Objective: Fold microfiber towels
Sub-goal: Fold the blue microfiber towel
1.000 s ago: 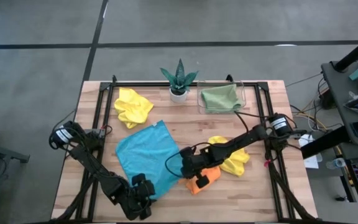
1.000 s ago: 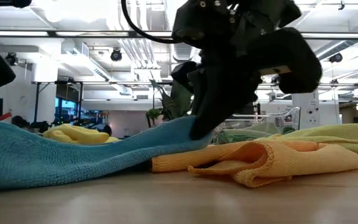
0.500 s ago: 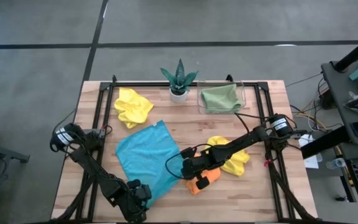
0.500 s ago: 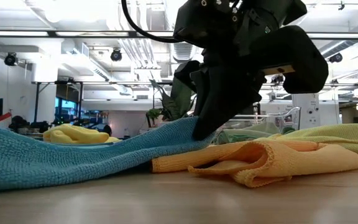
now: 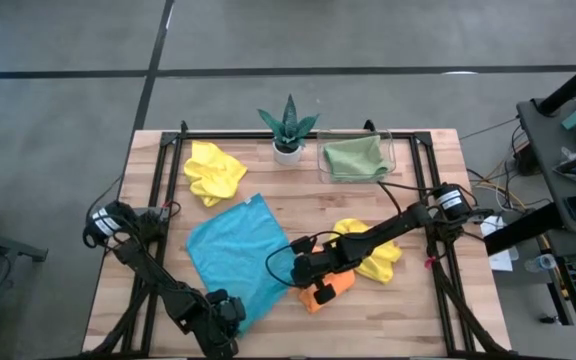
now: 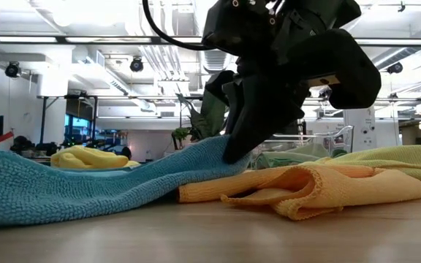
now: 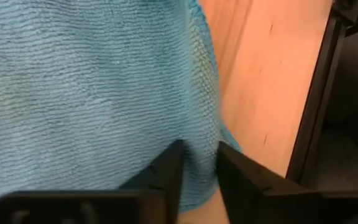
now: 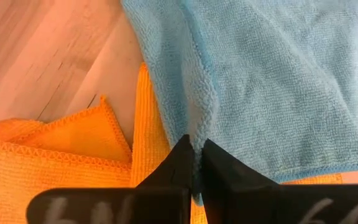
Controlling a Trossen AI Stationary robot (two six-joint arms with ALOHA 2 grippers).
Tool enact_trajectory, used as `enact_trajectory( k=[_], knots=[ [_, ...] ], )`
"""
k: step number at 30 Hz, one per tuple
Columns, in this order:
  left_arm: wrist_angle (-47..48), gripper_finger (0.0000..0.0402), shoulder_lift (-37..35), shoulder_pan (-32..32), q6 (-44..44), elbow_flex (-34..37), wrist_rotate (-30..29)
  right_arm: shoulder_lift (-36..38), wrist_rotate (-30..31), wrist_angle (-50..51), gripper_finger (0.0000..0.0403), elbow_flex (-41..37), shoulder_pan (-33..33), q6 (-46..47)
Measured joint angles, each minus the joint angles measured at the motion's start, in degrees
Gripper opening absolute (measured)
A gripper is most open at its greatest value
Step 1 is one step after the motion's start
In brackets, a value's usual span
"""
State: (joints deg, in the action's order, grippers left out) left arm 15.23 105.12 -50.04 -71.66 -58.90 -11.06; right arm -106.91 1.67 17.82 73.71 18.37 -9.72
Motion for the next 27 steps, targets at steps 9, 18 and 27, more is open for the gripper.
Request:
enact_trajectory(
  k=[9,18,27],
  knots=[
    [0.90,0.0001,-1.69,0.04,7.33,-0.80,-1.30,1.21,-0.02,2.48,0.0008,0.00,1.17,-1.47],
    [2.68,0.0000,-10.46,0.20,13.77,-0.60,-3.50,6.50,1.27,8.72,0.0008,0.00,1.49,-4.78],
    [28.59,0.0000,-20.29,0.19,6.83,-0.38,-9.22,7.22,13.49,2.16,0.0008,0.61,-3.50,-12.12]
  ],
)
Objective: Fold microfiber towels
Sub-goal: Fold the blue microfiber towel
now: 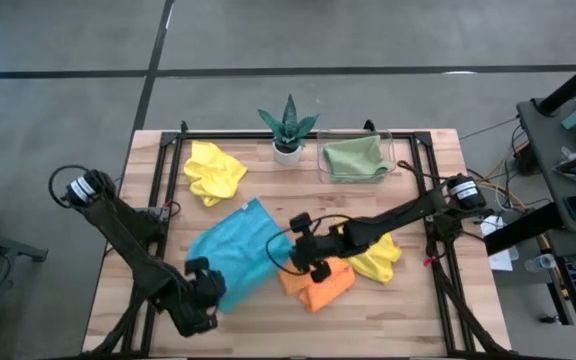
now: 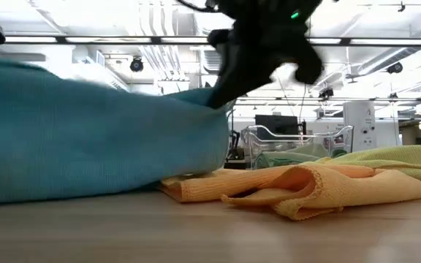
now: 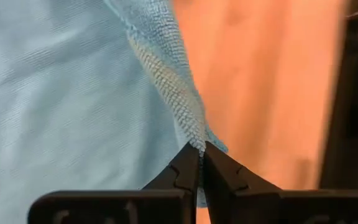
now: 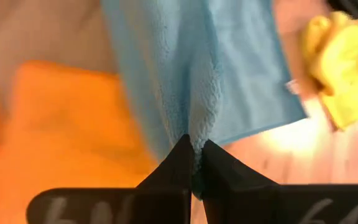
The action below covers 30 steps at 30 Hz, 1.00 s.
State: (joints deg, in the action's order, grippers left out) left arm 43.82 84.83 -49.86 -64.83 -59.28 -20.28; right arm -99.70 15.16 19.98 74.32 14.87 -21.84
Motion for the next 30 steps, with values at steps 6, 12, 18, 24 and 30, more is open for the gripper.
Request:
enact_trajectory(
  k=[6,12,18,24,30],
  knots=[
    [13.23,0.0000,-4.46,0.01,-5.94,1.96,0.03,-3.15,-0.13,-10.20,0.0008,0.83,-6.05,-5.45],
    [20.98,0.0000,-6.57,0.04,-8.61,4.60,-1.08,-6.33,-0.70,-13.06,0.0008,4.03,-10.83,-9.28],
    [20.44,0.0000,-7.47,1.02,-8.43,9.02,-1.05,-9.43,-2.99,-14.44,0.0008,5.57,-13.14,-10.43],
    [19.66,0.0000,-7.51,1.91,-8.31,11.16,0.53,-12.77,-2.26,-14.98,0.0008,8.00,-14.86,-11.79],
    [19.66,0.0000,-7.53,1.95,-8.40,11.97,1.34,-17.11,-2.06,-14.82,0.0009,11.91,-15.62,-13.58]
  ],
)
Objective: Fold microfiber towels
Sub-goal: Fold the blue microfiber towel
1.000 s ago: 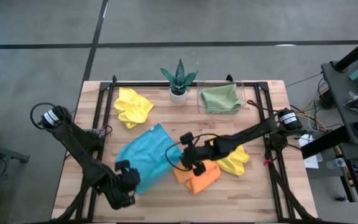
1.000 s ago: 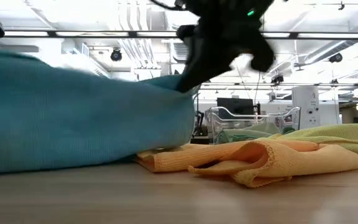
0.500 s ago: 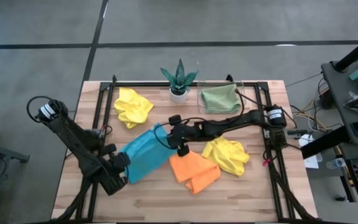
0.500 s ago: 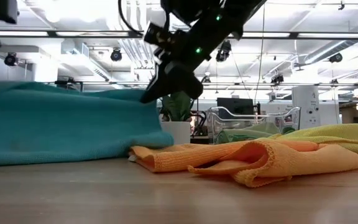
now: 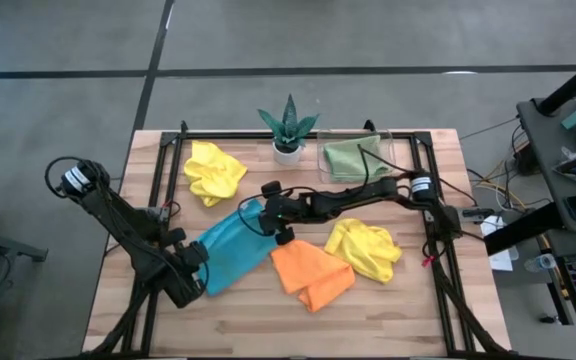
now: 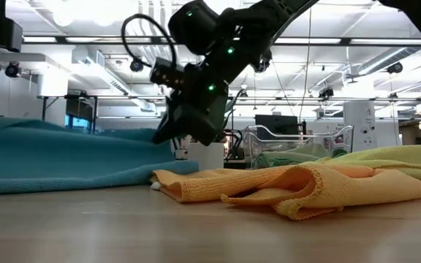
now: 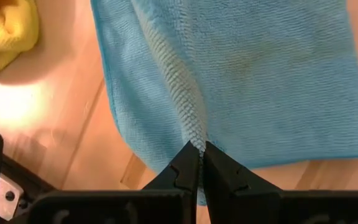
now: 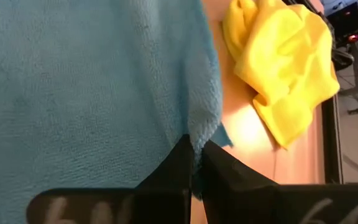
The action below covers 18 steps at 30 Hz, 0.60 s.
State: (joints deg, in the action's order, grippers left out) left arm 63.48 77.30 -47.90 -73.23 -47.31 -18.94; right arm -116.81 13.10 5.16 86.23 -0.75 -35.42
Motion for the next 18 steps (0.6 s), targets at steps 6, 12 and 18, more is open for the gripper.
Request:
enact_trajectory(
  k=[6,12,18],
  knots=[
    [0.02,0.0002,0.09,0.70,-1.45,1.73,2.09,-2.57,-0.02,-0.06,0.0015,2.73,-0.05,-1.33],
    [0.13,0.0042,0.09,0.78,-1.47,2.60,2.36,-3.00,0.00,-0.43,0.0055,3.97,-0.71,-0.60],
    [0.55,0.0101,0.13,0.81,-1.49,2.58,2.34,-2.78,0.34,0.24,0.0115,5.02,-1.36,0.68]
  ],
)
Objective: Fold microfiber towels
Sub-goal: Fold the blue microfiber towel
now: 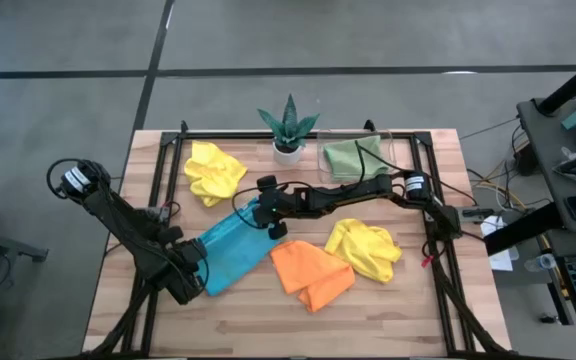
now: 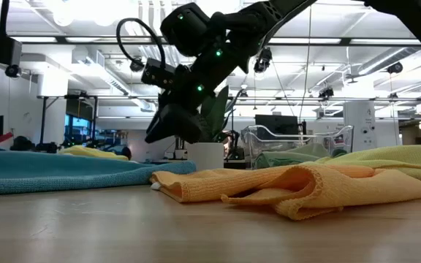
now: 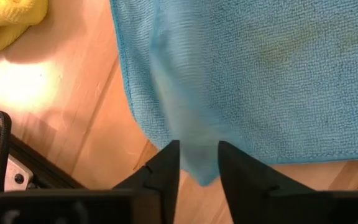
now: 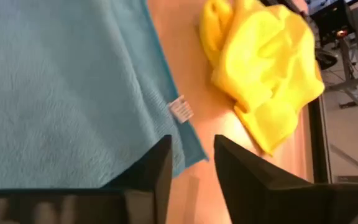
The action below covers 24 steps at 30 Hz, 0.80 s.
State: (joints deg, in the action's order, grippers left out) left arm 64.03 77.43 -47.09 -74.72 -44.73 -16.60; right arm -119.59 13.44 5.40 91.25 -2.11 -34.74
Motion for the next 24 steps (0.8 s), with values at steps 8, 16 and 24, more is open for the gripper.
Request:
enact_trajectory(
  k=[8,16,24],
  knots=[
    [-0.05,0.0153,-0.15,0.64,-0.07,-1.60,1.01,0.55,0.10,2.66,0.0169,2.07,-0.02,2.26],
    [-3.08,0.0157,-0.20,1.12,0.00,-7.16,-0.44,3.21,-3.99,10.47,0.0159,1.86,0.91,7.16],
    [-20.09,0.0157,1.12,1.83,4.67,-6.31,-9.34,3.30,-10.64,13.77,0.0121,0.54,2.61,10.86]
  ],
)
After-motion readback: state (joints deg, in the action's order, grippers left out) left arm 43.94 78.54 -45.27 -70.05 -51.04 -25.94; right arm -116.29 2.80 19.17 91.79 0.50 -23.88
